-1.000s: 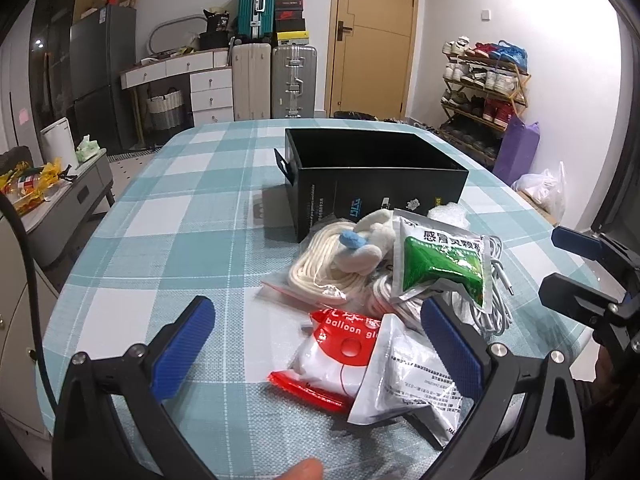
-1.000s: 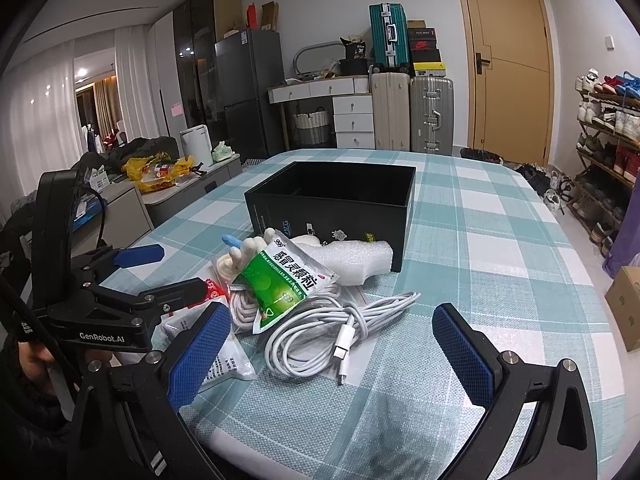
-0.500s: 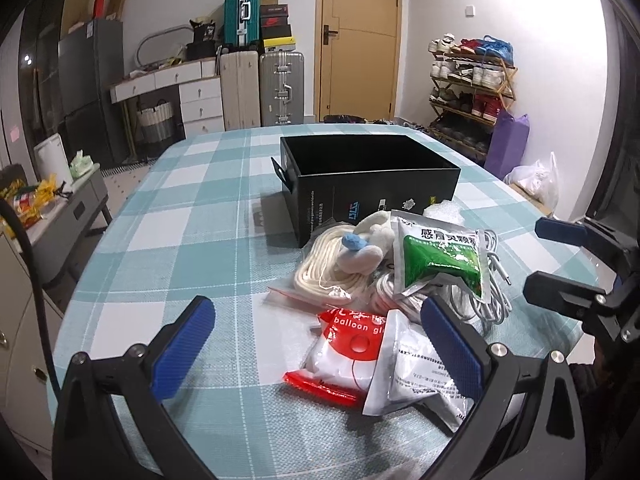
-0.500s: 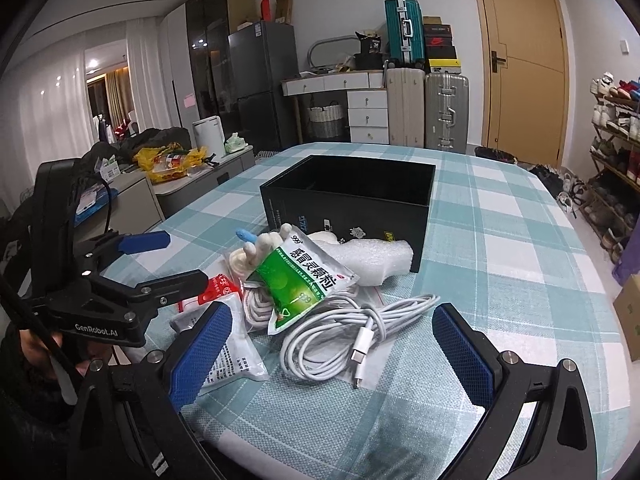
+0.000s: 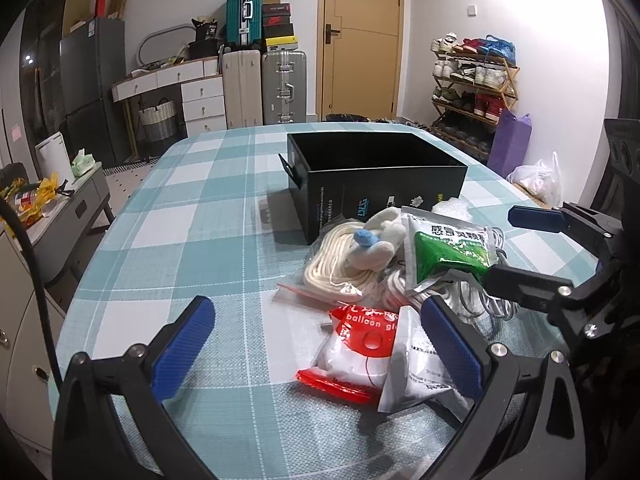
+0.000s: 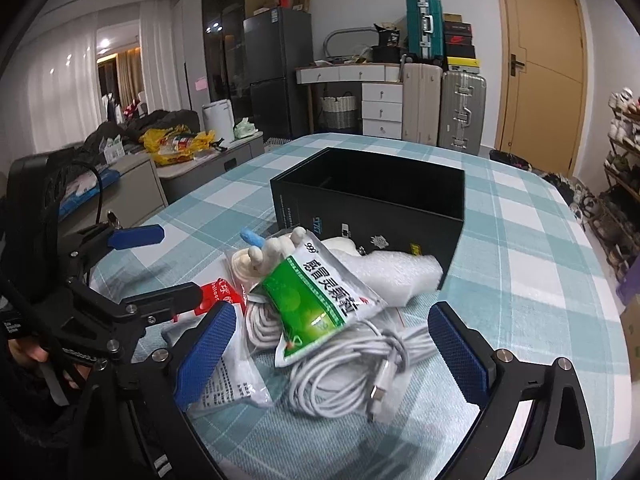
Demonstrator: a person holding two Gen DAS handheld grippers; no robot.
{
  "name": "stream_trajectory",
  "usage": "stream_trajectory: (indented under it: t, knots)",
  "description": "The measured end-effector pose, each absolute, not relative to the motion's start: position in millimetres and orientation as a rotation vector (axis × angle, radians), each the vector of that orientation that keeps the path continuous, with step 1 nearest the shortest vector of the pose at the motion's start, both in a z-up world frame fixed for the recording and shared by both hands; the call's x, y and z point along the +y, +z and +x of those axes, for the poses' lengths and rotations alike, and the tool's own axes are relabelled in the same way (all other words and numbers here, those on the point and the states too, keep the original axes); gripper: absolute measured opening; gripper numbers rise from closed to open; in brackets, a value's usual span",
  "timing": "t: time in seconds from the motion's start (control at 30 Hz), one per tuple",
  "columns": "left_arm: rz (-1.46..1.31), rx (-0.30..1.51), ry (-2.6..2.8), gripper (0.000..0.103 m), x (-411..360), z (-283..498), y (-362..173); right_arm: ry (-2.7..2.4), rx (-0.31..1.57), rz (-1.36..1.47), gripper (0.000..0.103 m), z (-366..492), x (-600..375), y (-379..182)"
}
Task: Organize soft objects
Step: 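Grasp the green-and-white medicine sachet with the right gripper, then grasp the white foil packet with the left gripper while the right gripper holds the sachet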
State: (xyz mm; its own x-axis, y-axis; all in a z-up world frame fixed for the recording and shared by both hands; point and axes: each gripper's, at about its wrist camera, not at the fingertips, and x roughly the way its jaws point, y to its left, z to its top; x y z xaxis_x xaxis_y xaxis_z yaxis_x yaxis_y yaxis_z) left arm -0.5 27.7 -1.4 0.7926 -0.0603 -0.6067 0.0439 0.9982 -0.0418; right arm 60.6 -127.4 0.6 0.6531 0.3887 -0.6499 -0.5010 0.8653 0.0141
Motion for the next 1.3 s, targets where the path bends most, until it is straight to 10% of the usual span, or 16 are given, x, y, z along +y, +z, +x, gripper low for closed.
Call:
stream_trajectory:
  t: [0.47, 1.0, 1.3]
  knots:
    - [-0.042, 0.672, -0.055, 0.103, 35.4, 1.7, -6.5, 0.529, 0.720, -0.280, 0.091, 78.2, -103.1, -5.8]
    - [-0.048, 0.679, -0.061, 0.103, 37.9, 2.7, -10.4, 0.526, 0.748, -0.322, 0.048, 78.0, -97.1, -16.3]
    - [-0.043, 0.682, -0.082, 0.103, 34.2, 0.4, -8.8, 0.533, 0.713, -0.250, 0.042, 66.5, -111.1, -7.4]
